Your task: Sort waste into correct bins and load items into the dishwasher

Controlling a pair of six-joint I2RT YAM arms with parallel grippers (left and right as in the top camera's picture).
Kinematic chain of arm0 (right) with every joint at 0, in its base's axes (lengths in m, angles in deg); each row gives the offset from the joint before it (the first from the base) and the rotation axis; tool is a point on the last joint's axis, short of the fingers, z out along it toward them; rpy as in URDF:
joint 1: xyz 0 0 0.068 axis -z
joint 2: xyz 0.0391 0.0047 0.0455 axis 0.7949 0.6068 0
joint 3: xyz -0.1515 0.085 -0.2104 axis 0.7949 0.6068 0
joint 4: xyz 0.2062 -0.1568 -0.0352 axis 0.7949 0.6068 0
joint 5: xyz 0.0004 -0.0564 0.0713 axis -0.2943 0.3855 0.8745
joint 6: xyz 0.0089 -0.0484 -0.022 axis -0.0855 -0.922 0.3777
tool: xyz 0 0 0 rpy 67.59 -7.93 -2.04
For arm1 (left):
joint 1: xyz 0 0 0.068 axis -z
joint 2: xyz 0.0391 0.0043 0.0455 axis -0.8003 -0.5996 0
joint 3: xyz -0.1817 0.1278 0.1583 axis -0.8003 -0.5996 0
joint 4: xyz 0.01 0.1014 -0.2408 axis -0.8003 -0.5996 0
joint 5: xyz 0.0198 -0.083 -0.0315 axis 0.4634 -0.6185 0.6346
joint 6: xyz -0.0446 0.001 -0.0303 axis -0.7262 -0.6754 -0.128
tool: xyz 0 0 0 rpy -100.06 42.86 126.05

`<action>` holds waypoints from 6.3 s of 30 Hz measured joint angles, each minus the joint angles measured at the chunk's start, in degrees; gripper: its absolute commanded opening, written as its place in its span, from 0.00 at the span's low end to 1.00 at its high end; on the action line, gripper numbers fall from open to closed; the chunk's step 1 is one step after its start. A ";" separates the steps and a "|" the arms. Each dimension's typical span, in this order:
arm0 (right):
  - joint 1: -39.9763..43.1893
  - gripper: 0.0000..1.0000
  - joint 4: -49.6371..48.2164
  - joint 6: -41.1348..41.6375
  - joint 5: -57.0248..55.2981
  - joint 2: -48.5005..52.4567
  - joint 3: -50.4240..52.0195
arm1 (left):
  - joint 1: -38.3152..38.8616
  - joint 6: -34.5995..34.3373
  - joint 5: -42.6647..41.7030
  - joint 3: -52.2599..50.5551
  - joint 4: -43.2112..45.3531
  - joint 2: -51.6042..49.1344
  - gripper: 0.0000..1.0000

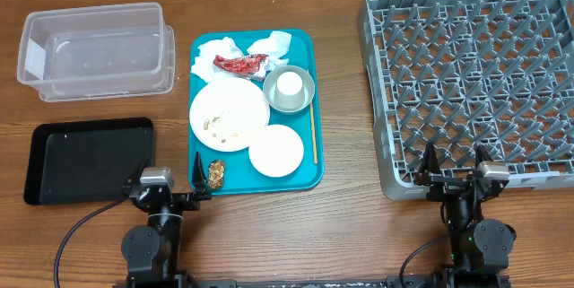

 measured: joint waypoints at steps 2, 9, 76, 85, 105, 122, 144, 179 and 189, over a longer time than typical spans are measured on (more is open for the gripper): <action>0.02 1.00 0.00 0.00 0.00 0.00 0.00 | 0.00 0.00 0.00 0.00 0.00 0.00 1.00; 0.00 1.00 0.02 -0.02 0.00 0.00 0.00 | 0.00 0.00 0.00 0.00 0.00 0.00 1.00; 0.02 1.00 0.07 0.00 0.02 0.00 0.00 | 0.00 -3.89 -2.84 0.00 0.81 0.00 1.00; 0.00 1.00 0.00 0.00 0.00 0.00 0.00 | 0.00 -33.14 -23.26 0.00 2.23 0.00 1.00; 0.00 1.00 0.02 -0.02 0.00 0.00 0.00 | 0.00 -25.24 -33.07 34.16 -32.94 -22.86 1.00; 0.00 1.00 0.00 -0.02 0.02 0.00 0.00 | 2.67 -12.76 -13.03 61.77 -66.79 -73.35 1.00; 0.00 1.00 0.04 -0.02 0.00 0.00 0.00 | 15.74 -21.53 3.63 61.22 -57.61 -92.26 1.00; 0.00 1.00 0.00 0.00 0.00 0.00 0.00 | 15.74 -18.03 0.74 60.98 -51.60 -104.19 0.50; 0.02 1.00 0.02 -0.02 0.02 0.00 0.00 | 15.74 -17.86 0.79 60.98 -53.02 -104.19 0.39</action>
